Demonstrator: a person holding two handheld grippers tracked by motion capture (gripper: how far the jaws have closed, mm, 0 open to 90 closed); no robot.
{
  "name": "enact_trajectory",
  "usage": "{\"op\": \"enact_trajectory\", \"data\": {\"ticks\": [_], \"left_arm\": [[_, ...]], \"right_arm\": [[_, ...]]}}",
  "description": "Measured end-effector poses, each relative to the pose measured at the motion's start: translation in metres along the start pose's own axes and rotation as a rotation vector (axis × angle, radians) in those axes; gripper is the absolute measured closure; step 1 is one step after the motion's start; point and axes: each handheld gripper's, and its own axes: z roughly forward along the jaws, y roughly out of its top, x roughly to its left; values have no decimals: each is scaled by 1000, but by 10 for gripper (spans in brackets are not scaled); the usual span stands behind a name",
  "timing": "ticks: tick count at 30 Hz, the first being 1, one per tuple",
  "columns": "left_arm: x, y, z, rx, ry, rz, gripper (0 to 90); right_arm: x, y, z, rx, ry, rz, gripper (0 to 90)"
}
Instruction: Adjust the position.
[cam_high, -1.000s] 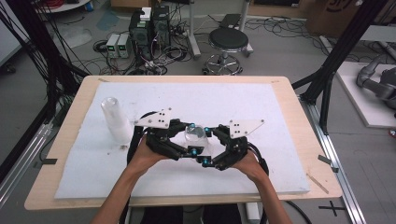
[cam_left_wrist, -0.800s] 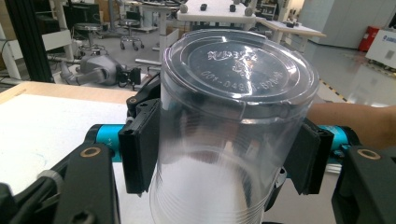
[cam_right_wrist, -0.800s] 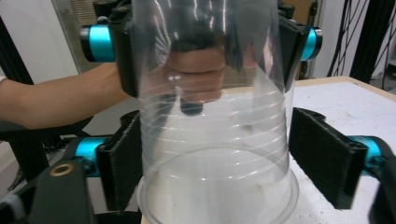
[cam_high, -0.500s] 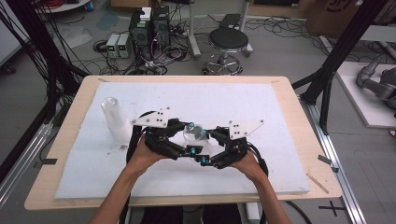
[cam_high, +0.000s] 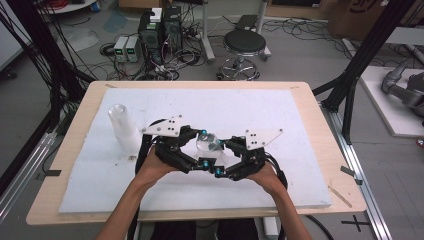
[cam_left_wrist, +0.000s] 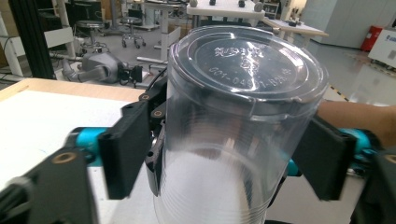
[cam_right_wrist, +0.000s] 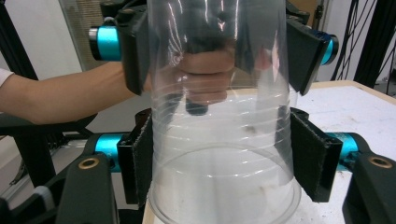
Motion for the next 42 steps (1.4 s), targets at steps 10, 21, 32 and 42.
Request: {"op": "enact_trajectory", "data": {"ticks": [10,21,32,42], "left_arm": [[-3,7,-19,125,83,36,133],[-4,31,-30,548,137,101,135],[-4,33,-22,821,123,71,141],[-3,36,-17,860,114,66,148]], "right_arm": [[0,1,-8,52,-42,5,328],[-2,38,-6,470,-56,6,332],[-3,65,18,795,-30,-7,333],[-1,73,24,901,-38,-21,333]]}}
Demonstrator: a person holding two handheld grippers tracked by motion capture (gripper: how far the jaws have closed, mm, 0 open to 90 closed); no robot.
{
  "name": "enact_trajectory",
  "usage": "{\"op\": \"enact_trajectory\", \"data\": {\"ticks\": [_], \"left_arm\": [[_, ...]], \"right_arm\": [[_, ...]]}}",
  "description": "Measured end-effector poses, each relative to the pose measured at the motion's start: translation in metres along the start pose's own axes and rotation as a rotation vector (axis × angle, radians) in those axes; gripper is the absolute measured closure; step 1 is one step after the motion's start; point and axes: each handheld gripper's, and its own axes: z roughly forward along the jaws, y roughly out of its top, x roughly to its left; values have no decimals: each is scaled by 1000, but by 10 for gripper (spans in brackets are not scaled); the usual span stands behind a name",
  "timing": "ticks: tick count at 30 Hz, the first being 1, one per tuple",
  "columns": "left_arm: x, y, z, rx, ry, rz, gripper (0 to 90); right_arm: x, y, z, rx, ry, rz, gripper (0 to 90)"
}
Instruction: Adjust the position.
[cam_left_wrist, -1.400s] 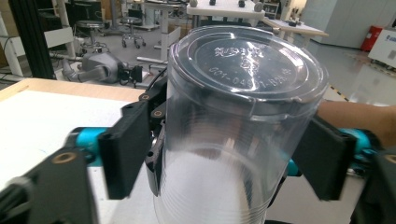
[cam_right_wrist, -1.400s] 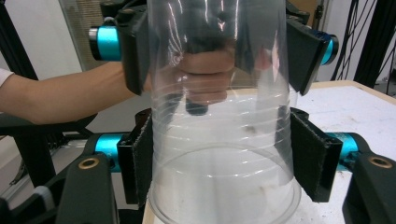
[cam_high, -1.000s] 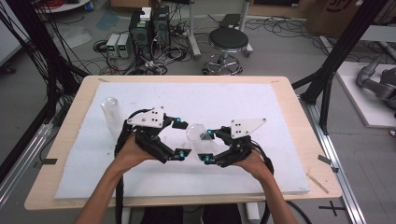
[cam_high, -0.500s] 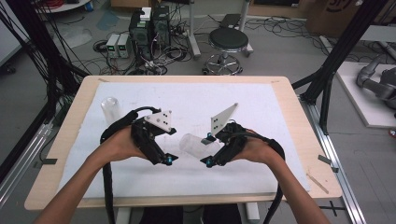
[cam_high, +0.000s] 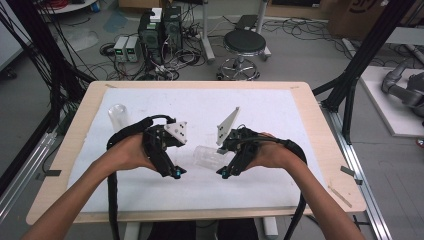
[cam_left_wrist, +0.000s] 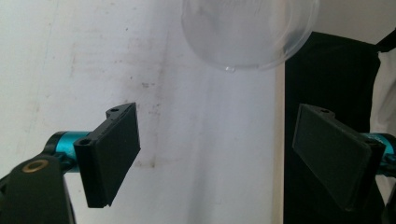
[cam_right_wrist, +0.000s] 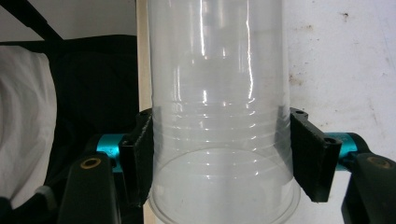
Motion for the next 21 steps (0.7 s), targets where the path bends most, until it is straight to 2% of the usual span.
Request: {"op": "enact_trajectory", "data": {"ticks": [11,15,20,21], "left_arm": [[-4,28,19,-10,-29,63,164],[-4,33,23,0,-38,68,171],[-3,33,23,-20,-44,50,193],[-2,33,22,-11,-45,56,205]], "right_arm": [[0,6,4,28,2,-11,334],[-1,6,3,26,0,-11,333],[0,6,2,20,-3,-11,335],[0,6,2,21,1,-10,335]]}}
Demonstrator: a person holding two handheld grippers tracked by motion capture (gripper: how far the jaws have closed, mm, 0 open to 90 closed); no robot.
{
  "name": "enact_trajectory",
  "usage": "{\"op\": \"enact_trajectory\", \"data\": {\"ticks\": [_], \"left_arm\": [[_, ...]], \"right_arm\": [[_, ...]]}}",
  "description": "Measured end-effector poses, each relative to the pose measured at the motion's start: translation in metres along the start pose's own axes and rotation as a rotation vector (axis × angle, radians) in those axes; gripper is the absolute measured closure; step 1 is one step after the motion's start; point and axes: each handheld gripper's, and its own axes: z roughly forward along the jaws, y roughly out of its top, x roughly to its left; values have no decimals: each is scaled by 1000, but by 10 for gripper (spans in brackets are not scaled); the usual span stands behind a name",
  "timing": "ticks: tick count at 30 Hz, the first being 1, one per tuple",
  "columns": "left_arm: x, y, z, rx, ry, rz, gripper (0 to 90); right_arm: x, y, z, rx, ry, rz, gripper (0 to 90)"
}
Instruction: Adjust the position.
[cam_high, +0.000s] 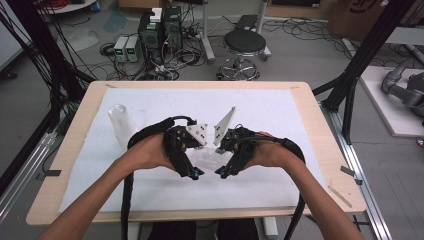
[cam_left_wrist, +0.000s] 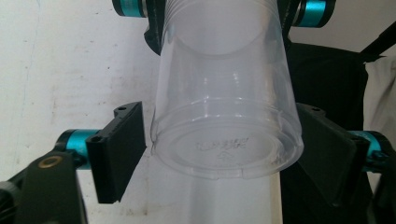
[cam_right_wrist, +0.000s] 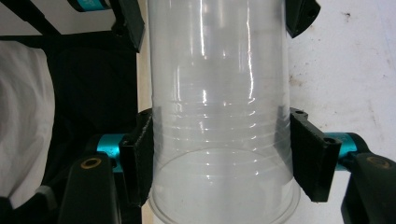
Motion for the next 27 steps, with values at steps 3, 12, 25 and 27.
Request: {"op": "enact_trajectory", "data": {"ticks": [3,12,25,27], "left_arm": [[0,0,0,-10,-9,3,235],[1,0,0,-17,-28,14,348],[1,-1,-1,-10,-17,16,407],[1,-1,0,-11,-17,17,408]], "right_arm": [[0,0,0,1,-7,-3,335],[0,0,0,-2,-6,-3,340],[-1,1,2,1,-2,-9,341],[-1,1,2,0,0,-8,339]]}}
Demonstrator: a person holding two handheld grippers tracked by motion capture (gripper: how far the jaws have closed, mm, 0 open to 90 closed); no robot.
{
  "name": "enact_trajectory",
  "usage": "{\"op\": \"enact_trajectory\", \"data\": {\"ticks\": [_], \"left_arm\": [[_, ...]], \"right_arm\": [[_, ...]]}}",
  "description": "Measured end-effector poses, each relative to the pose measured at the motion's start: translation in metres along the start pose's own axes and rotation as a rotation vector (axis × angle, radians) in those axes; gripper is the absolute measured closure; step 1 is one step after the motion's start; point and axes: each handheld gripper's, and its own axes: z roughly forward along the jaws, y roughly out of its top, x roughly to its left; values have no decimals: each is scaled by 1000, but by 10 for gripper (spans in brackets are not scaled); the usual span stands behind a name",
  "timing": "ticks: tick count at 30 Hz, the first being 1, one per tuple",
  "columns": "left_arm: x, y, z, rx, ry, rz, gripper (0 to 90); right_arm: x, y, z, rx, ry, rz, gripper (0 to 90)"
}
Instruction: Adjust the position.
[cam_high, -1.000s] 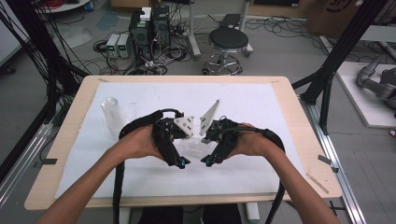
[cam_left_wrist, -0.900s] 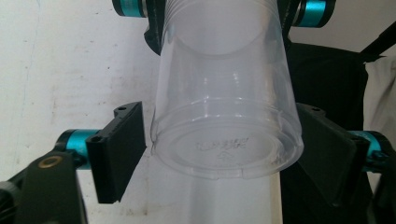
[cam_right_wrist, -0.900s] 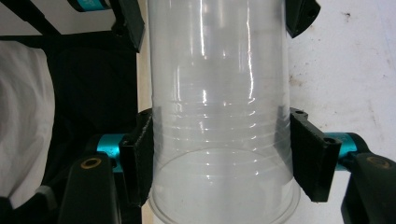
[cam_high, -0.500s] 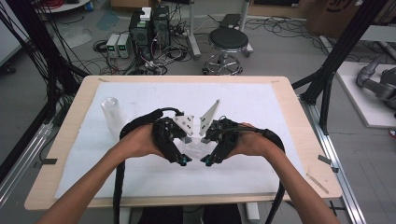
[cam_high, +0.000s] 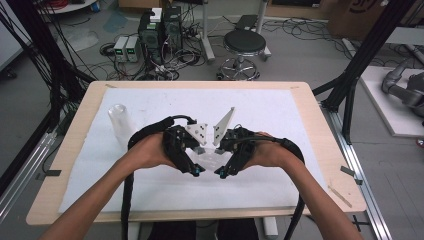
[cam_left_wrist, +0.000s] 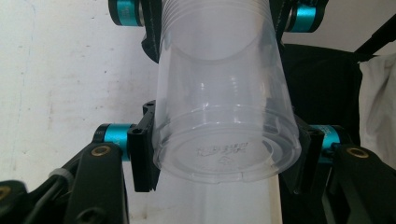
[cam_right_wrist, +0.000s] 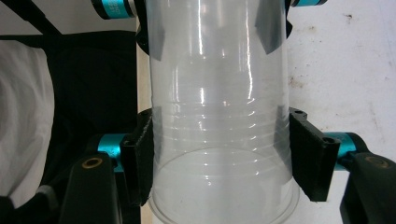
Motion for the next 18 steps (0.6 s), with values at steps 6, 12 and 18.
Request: {"op": "enact_trajectory", "data": {"ticks": [6,12,18], "left_arm": [[0,-3,2,-6,-7,-8,409],[0,-4,2,-4,-11,-14,409],[0,-4,2,5,-7,-9,409]], "right_arm": [[0,-1,2,0,12,-2,289],[-2,-2,3,-24,21,-6,216],[-2,-2,0,-50,9,-10,173]]}}
